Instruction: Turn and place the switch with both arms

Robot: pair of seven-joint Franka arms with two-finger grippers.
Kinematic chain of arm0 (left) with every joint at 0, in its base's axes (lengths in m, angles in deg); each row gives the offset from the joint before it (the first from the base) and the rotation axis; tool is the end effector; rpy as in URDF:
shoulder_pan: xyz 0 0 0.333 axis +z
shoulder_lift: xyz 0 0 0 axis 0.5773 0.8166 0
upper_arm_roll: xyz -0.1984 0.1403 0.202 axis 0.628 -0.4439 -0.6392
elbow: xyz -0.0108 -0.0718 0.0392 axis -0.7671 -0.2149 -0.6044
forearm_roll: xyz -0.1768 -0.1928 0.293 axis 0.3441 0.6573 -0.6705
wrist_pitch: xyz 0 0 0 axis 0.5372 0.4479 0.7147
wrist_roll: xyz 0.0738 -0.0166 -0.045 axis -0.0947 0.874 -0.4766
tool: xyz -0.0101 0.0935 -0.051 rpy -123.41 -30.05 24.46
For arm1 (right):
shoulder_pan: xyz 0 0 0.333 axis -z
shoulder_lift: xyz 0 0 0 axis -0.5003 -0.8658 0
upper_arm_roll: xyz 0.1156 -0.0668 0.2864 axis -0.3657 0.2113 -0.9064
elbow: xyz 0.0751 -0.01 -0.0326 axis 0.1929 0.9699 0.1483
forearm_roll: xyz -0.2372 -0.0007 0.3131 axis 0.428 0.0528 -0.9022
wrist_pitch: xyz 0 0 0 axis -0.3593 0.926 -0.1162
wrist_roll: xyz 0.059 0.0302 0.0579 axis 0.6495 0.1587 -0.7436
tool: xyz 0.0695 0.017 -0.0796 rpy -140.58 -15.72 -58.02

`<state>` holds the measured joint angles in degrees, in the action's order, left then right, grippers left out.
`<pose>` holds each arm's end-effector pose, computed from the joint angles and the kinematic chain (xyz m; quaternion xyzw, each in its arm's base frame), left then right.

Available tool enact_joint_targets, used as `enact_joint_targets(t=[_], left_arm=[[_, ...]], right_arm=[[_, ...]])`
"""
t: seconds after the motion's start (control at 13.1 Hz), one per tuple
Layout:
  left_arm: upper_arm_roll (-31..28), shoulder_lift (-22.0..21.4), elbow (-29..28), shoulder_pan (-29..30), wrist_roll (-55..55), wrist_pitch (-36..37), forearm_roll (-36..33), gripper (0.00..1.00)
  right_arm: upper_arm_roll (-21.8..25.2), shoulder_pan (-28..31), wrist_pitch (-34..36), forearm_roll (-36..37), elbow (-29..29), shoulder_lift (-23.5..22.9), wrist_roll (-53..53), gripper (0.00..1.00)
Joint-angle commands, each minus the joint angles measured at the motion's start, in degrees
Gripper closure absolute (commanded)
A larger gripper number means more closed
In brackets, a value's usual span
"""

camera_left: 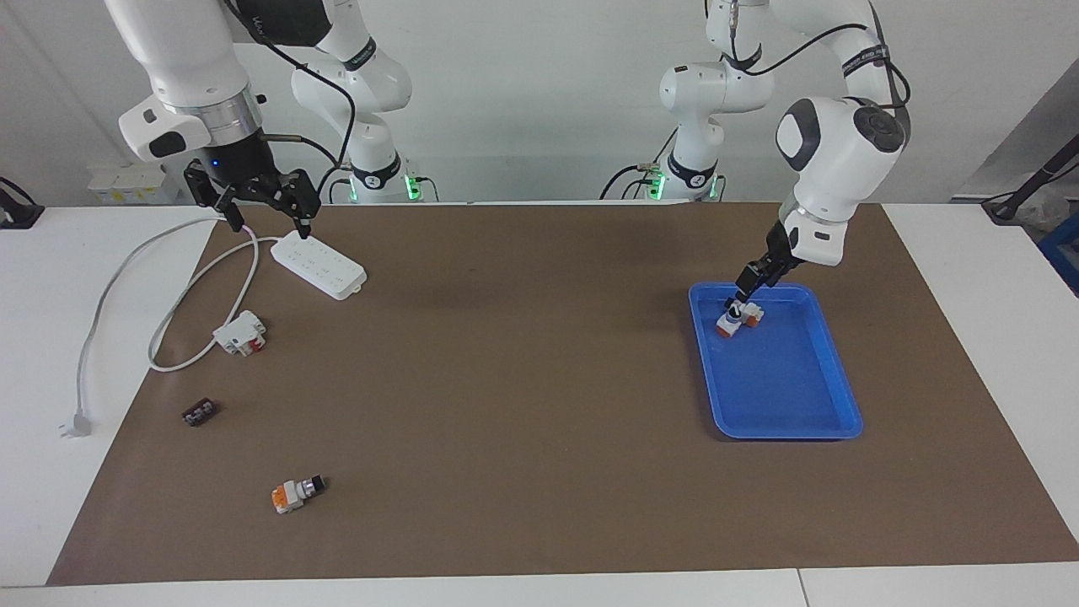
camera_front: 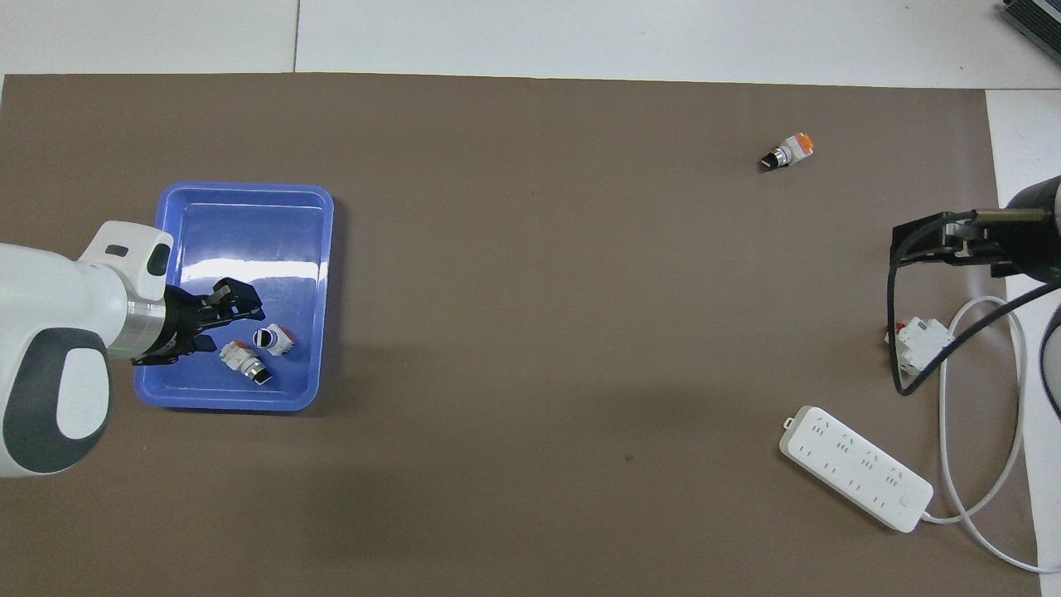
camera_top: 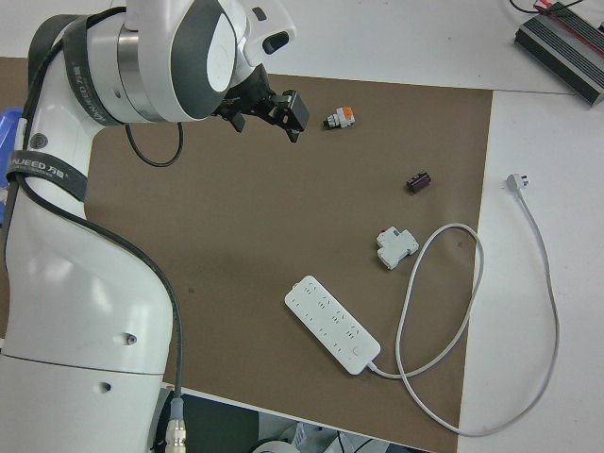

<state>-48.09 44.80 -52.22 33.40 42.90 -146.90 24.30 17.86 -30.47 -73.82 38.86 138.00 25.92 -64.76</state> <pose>0.5190 -0.0555 0.4542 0.9780 0.2064 -0.0065 0.0308 0.5503 0.0247 0.6325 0.9970 -0.0714 0.0147 0.0259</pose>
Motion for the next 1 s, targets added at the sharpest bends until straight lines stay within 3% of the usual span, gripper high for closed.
enact_joint_targets(t=[0.0, 0.38, 0.69, 0.77, 0.92], left_arm=[[0.33, 1.51, 7.28, -0.34, 3.25, 7.90, -4.67, 0.22], [0.50, -0.15, 16.68, -0.26, 16.60, 21.86, -4.94, 0.22], [0.50, 0.72, 27.40, -0.34, 18.65, 31.36, -4.76, 0.22], [0.59, 0.98, 29.08, -0.43, 18.65, 32.78, -4.67, 0.20], [0.59, 1.60, 29.36, -1.13, 19.08, 32.53, -4.59, 0.03]], right_arm=[[-0.12, 0.54, 0.19, 1.02, 0.62, 0.38, 1.31, 0.00], [-0.21, -0.08, -0.43, 0.49, 0.80, 0.38, 0.52, 0.00], [-0.21, 0.01, -0.43, 0.32, 0.71, 0.38, 0.52, 0.00], [-0.21, 0.19, -0.43, 0.32, 0.71, 0.38, 0.52, 0.00], [-0.21, 0.45, -0.43, 0.23, 0.71, 0.38, 0.61, 0.00]])
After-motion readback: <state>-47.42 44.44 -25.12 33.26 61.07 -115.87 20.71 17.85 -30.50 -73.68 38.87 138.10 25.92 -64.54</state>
